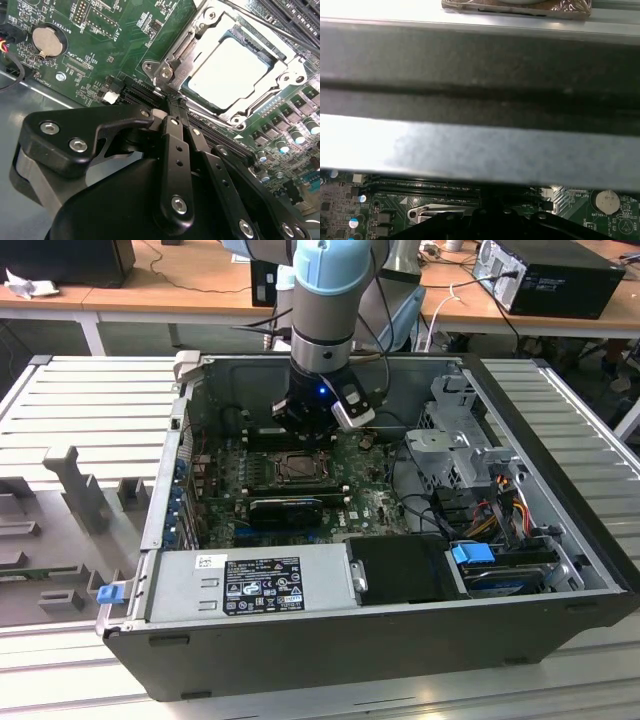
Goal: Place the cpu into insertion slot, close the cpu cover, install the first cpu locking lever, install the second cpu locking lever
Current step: 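Install the first cpu locking lever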
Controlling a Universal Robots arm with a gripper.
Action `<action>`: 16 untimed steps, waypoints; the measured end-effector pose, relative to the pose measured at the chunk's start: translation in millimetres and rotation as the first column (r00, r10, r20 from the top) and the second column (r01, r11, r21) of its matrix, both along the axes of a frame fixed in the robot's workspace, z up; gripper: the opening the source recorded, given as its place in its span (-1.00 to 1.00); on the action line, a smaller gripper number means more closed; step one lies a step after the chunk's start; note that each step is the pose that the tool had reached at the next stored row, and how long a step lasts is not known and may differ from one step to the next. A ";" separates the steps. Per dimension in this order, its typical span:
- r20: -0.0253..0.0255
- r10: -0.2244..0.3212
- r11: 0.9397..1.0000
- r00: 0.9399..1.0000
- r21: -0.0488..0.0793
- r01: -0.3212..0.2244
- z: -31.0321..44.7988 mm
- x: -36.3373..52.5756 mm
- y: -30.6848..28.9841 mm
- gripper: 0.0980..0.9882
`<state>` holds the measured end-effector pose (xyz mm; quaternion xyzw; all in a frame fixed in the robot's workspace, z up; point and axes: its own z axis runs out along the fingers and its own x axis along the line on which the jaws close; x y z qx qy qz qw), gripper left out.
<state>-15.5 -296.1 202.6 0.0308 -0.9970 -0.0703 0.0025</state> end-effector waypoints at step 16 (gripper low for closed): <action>0.000 0.000 1.000 1.000 -0.029 0.000 -2.1 0.0 0.3 -0.98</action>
